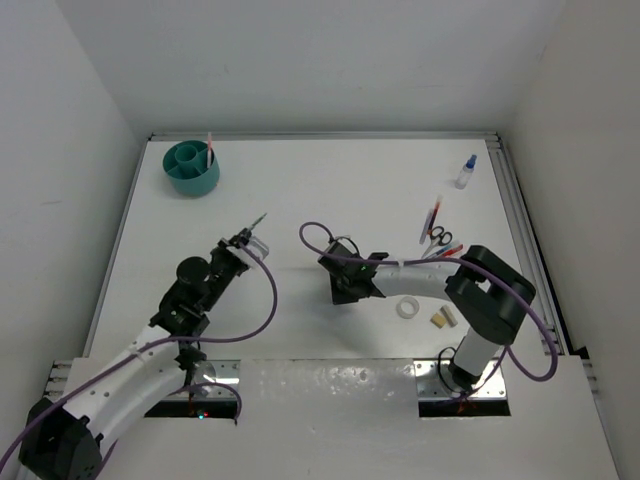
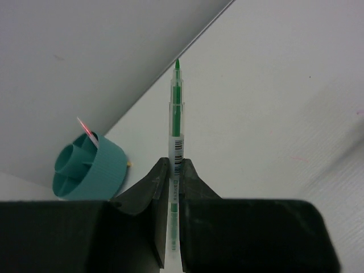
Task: Sort the stationery into containers
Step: Pick up the pen cap from the center of the board, then close the pen cap on the pen.
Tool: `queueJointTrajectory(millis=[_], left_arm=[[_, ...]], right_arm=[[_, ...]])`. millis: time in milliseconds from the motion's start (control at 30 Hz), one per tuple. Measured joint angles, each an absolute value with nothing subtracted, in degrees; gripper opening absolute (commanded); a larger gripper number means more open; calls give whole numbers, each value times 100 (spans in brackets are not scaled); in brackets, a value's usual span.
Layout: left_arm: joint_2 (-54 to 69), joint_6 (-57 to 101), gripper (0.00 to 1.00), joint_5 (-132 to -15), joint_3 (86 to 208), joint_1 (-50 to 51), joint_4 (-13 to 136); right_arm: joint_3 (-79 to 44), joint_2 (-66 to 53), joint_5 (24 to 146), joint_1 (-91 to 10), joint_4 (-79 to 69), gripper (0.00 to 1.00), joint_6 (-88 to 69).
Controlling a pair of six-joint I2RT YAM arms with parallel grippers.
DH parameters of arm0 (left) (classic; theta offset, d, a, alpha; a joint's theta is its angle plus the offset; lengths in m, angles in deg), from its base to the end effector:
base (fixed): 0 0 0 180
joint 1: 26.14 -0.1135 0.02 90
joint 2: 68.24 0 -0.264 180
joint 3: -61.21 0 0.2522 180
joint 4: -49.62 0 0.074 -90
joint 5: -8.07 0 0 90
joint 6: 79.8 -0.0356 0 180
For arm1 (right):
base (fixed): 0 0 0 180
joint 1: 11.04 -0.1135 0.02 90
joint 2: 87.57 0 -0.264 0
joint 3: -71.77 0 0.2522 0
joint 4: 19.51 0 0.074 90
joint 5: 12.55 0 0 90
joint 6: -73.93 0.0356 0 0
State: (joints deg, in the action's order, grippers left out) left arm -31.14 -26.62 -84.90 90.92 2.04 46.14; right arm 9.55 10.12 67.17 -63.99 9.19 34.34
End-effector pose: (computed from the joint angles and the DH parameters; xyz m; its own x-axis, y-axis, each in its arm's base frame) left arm 0.1497 -0.0781 0.2328 0.2072 0.5680 -0.7965 0.3771 0.7049 0.6007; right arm 0.1908 0.2422 0.1306 -0.9147 0.0469 -0.4015 -0.0527 0.9710 0.2334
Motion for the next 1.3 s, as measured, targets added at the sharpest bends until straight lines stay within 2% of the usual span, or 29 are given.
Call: queueJointTrajectory(millis=[133,400,600,833,1300], left_arm=[[-3680,-3534,0,-7847,8574,242,4474],[-4657,-5462,0,-6376,7758,259,4579],[-4397,-6279,0,-5736,7758,266,4536],[-3789,-7105,0,-5034,8128,266,5052],[-3293,-8192,0,-4610,8626,307,5471]], right_arm=[[1265,785,6857,-6322,722,0,3408],[1726,271,7460,-6178,707,0,2698],[1409,-441,7834,-6178,1522,0,1832],[260,-1285,8557,-6178,2372,0,879],[-215,-1346,9329,-6178,2989,0,269]])
